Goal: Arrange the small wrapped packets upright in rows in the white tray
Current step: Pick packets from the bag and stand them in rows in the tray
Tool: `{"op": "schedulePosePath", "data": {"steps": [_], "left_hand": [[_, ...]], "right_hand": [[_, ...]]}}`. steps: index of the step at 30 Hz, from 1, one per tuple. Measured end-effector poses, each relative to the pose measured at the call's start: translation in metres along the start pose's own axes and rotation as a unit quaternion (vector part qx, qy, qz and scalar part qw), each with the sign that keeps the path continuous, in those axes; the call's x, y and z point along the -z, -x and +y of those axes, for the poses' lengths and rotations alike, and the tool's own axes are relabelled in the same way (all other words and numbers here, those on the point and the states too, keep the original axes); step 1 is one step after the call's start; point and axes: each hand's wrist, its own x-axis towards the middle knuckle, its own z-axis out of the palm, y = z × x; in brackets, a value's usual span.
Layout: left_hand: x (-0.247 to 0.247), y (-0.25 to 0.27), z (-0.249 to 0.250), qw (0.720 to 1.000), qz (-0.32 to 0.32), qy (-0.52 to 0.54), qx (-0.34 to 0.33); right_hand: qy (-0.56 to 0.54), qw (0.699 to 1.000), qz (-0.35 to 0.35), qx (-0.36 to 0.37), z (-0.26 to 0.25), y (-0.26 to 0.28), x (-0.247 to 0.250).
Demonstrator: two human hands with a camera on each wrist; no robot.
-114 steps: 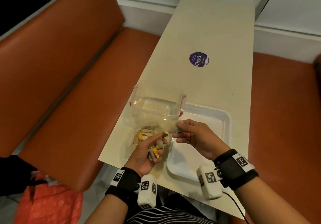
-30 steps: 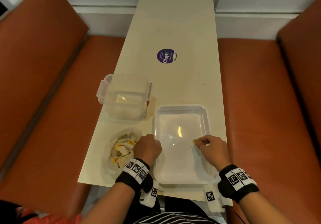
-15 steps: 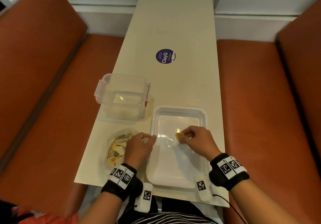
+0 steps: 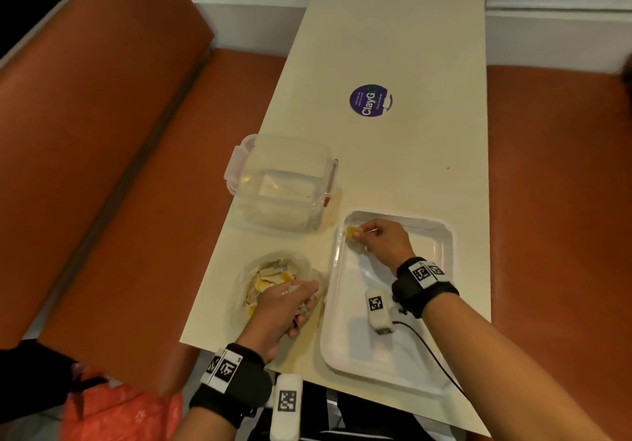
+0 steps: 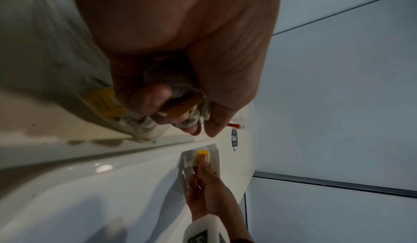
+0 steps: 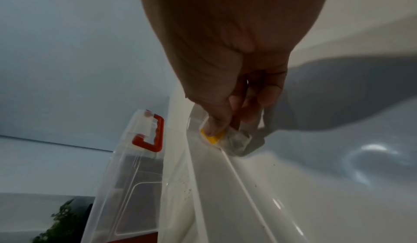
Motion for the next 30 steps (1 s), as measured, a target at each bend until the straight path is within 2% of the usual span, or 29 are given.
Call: {"op": "schedulePosePath", "data": {"steps": [5,11,17,21,26,28,30], "left_hand": [[0.003,-0.001,-0.005,1.0,-0.011,-0.029,-0.003],[0.004,-0.003,-0.005,0.999,-0.015,-0.028,-0.005],[0.006,-0.003,-0.006,0.999,-0.02,-0.029,-0.012],[0.006,0.0,-0.006,1.0,-0.023,-0.011,-0.007],[0.001,0.004,0.003,0.992,-0.058,0.112,0.019],[-0.002,0.005,0.007,0.981,-0.089,0.167,0.029],[-0.006,0.007,0.012,0.968,-0.119,0.22,0.035]], "right_hand": [[0.032,0.997,0.063,0.011,0.004,-0.007,-0.007],[0.002,0.991,0.132,0.002,0.005,-0.004,-0.016],[-0.017,0.986,0.165,-0.002,0.004,-0.001,-0.021],[-0.022,0.985,0.17,-0.012,0.0,0.003,-0.022],[-0.041,0.982,0.181,-0.023,-0.008,0.023,-0.015],[-0.063,0.987,0.15,-0.014,-0.013,0.041,-0.009],[-0.05,0.996,0.067,0.016,-0.021,0.065,-0.001]]}}
